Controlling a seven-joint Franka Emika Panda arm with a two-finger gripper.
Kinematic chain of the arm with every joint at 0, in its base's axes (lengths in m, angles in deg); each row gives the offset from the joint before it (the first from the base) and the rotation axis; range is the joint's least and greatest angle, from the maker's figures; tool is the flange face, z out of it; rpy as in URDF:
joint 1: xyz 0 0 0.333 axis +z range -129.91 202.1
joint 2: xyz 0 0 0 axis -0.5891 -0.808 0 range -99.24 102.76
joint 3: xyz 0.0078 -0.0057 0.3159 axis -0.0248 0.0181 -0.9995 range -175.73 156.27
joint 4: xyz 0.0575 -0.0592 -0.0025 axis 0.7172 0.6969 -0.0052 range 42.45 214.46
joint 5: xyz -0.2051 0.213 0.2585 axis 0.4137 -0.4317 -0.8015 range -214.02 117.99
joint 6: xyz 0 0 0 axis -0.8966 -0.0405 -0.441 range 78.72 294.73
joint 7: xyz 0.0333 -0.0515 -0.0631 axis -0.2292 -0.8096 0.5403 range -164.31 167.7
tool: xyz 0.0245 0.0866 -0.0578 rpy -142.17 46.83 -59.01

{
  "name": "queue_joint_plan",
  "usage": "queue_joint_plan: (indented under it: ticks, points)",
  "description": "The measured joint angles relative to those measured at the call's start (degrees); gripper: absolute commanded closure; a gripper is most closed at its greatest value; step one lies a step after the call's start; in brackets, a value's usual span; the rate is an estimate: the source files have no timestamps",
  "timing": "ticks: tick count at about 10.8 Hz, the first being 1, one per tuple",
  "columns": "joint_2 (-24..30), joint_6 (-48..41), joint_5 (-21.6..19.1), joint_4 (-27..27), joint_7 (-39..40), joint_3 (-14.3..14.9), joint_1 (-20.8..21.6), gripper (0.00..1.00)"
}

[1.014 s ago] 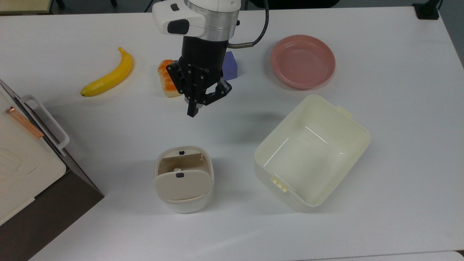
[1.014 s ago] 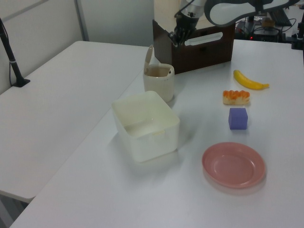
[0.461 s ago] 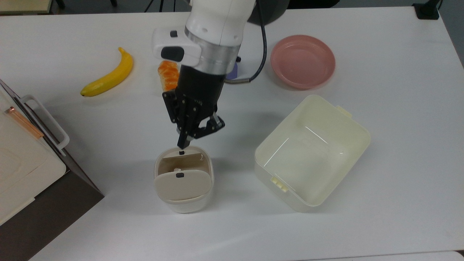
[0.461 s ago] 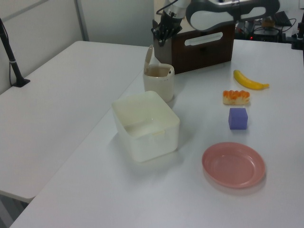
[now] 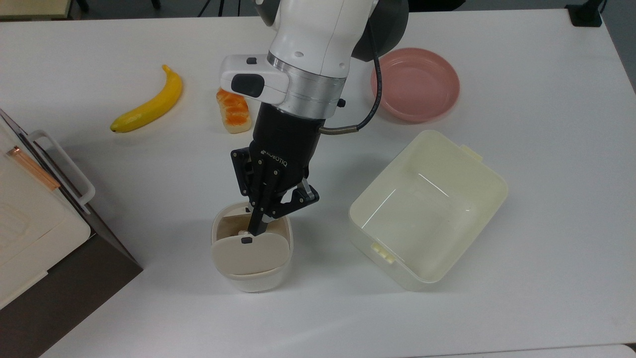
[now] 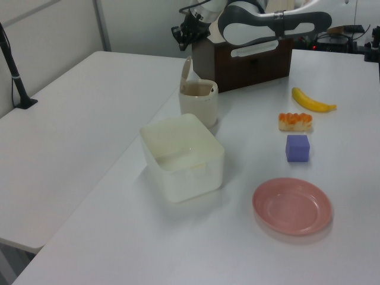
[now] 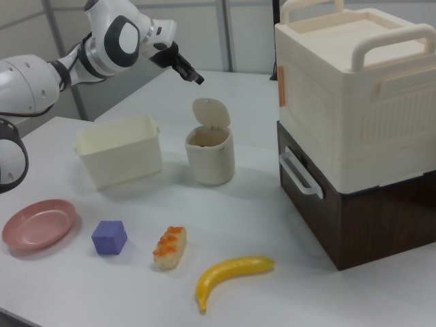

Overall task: Close the trash can
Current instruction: 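Push the raised lid down with the gripper until it shuts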

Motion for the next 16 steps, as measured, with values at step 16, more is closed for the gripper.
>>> queue_joint_plan:
  ticks: [16]
  points:
    - [-2.43, -11.19, 0.00, 1.41, 16.62, -1.00, -1.61, 1.00]
